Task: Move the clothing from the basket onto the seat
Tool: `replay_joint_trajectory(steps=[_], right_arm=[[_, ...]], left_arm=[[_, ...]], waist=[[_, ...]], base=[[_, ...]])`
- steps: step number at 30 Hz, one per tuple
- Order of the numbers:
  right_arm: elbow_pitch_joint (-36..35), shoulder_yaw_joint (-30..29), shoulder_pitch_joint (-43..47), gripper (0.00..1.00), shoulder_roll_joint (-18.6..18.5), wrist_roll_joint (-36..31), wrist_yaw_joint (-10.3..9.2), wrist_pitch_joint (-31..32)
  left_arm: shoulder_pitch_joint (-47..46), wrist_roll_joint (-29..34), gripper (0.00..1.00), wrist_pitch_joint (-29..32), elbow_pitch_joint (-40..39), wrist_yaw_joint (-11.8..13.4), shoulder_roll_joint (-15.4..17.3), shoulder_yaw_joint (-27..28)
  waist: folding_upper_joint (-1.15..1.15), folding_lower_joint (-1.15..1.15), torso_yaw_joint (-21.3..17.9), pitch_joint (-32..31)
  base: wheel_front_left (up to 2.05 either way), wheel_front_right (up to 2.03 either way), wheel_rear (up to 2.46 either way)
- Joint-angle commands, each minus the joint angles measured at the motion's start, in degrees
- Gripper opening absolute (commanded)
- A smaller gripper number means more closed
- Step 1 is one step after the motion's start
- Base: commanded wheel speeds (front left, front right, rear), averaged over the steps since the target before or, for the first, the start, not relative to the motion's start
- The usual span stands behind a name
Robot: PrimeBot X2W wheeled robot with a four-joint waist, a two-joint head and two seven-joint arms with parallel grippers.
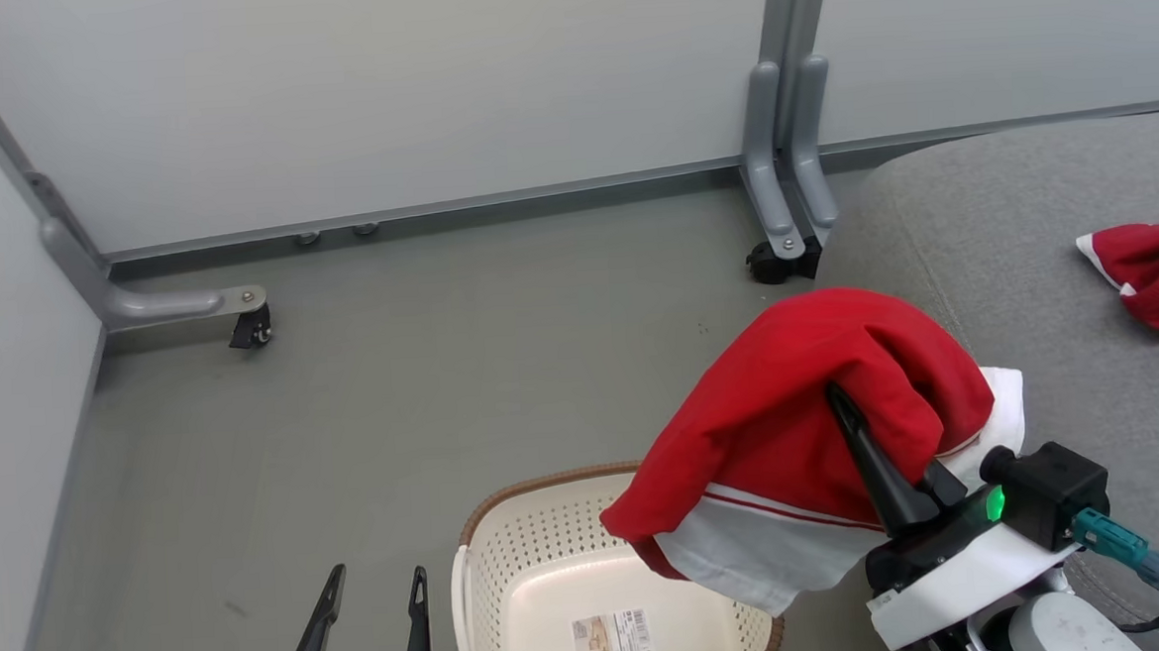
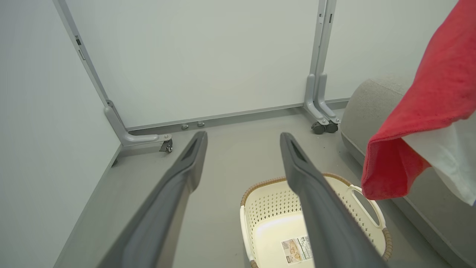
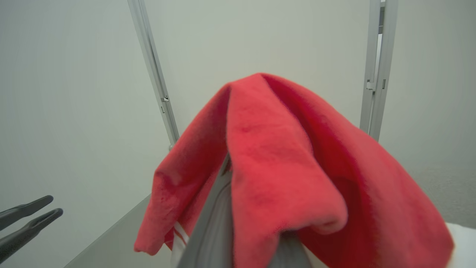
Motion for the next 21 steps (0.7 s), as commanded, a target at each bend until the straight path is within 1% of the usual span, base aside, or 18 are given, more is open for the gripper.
replay_joint_trajectory(steps=[1,9,16,21], right_arm=[[-0.4,-0.25,0.17,0.0,-0.22,-0.47,-0.02,-0.19],[-0.84,-1.7,-0.33,0.0,-0.45,-0.79,-0.02,-0.19],[-0.83,-3.5,0.07,0.0,-0.35,-1.29,-0.02,-0.19],[-1.21,-5.23,0.97,0.0,0.26,-1.57,-0.02,-0.19]], left_arm=[[-0.55,0.45,1.0,-0.01,-0.21,-0.07,-0.02,-0.12],[-1.9,0.4,1.0,-0.01,-0.21,-0.59,-0.05,-1.0],[-2.68,0.7,1.0,-0.01,-0.27,0.16,-0.03,-2.2],[-3.44,0.96,1.0,-0.01,-0.52,0.01,-0.03,-2.16]], waist=[[0.0,0.0,-2.69,0.6],[0.0,0.0,-10.94,1.98],[0.0,0.0,-18.54,3.05],[0.0,0.0,-23.39,4.14]], base=[[0.0,0.0,0.0],[0.0,0.0,0.0],[0.0,0.0,0.0],[0.0,0.0,0.0]])
